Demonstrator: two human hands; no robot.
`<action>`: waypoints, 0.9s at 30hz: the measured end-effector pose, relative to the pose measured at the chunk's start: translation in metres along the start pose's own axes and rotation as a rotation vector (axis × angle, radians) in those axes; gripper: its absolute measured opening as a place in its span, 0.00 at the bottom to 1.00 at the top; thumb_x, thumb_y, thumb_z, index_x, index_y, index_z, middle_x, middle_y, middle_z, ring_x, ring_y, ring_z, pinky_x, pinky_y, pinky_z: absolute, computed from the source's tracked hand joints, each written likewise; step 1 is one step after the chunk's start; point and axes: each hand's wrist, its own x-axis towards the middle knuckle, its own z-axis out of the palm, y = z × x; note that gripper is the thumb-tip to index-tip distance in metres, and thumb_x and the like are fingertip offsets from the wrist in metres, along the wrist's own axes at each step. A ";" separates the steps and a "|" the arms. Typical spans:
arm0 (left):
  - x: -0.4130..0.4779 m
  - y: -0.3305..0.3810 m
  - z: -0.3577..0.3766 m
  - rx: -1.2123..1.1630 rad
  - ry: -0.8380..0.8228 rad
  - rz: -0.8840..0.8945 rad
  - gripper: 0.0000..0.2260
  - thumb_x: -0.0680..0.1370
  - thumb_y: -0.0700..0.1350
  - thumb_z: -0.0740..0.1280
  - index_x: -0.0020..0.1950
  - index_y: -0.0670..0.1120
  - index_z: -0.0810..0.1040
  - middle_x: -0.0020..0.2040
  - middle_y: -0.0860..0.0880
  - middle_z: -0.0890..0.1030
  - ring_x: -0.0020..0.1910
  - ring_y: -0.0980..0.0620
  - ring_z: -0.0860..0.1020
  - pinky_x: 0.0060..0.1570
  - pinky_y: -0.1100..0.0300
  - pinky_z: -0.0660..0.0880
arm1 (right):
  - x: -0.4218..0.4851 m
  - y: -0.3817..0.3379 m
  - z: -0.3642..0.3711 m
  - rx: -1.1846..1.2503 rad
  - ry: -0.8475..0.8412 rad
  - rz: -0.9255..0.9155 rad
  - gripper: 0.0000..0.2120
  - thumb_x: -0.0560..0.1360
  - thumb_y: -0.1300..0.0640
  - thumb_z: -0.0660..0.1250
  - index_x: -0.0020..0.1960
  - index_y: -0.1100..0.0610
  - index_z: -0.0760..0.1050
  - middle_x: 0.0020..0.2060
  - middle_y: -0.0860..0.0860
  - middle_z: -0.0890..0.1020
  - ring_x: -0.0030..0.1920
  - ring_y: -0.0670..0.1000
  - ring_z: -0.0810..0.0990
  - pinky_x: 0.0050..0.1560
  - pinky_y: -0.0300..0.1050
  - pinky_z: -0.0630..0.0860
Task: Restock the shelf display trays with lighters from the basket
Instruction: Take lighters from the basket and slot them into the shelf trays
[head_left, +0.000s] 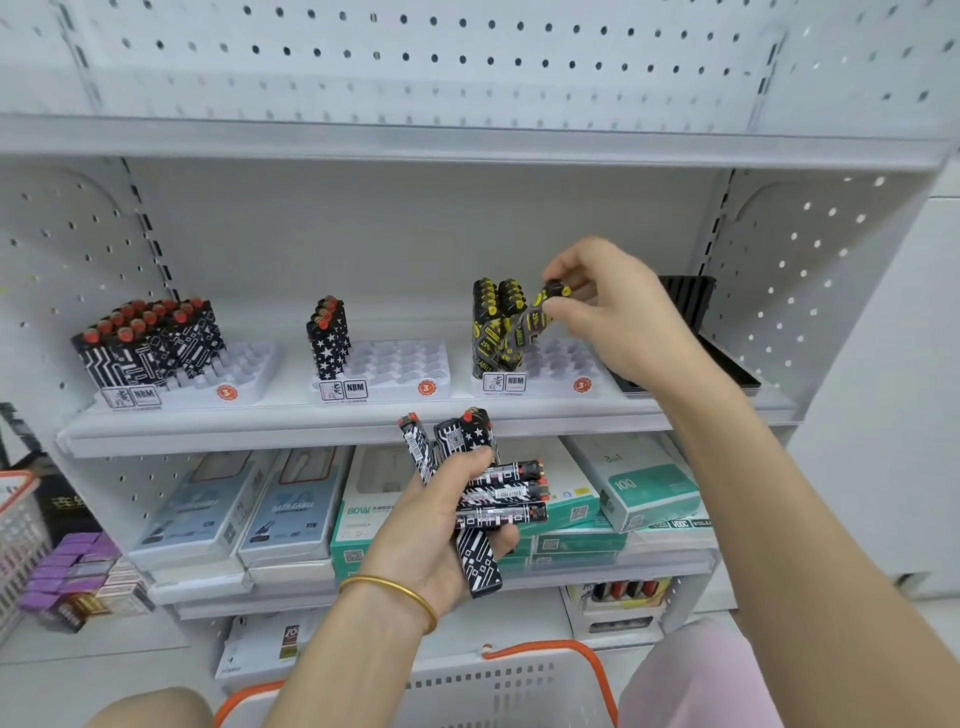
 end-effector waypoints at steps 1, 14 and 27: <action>0.000 0.000 0.000 0.003 -0.001 0.000 0.07 0.73 0.42 0.69 0.48 0.42 0.74 0.38 0.40 0.80 0.27 0.48 0.78 0.18 0.64 0.72 | 0.001 -0.001 0.002 -0.040 -0.028 -0.020 0.09 0.73 0.64 0.67 0.49 0.52 0.72 0.41 0.44 0.75 0.40 0.43 0.73 0.45 0.37 0.69; -0.001 0.002 -0.002 0.011 -0.023 0.007 0.13 0.72 0.41 0.70 0.54 0.42 0.73 0.39 0.40 0.80 0.28 0.47 0.79 0.20 0.63 0.74 | 0.002 -0.006 0.019 -0.143 -0.055 -0.132 0.11 0.73 0.64 0.67 0.53 0.55 0.81 0.44 0.53 0.74 0.44 0.50 0.75 0.51 0.42 0.71; 0.000 0.001 -0.001 0.059 -0.051 0.037 0.16 0.69 0.42 0.72 0.54 0.41 0.74 0.41 0.40 0.80 0.31 0.47 0.79 0.20 0.63 0.73 | -0.047 -0.011 0.022 0.069 -0.070 -0.039 0.08 0.75 0.59 0.66 0.52 0.53 0.81 0.34 0.40 0.78 0.31 0.44 0.77 0.34 0.31 0.69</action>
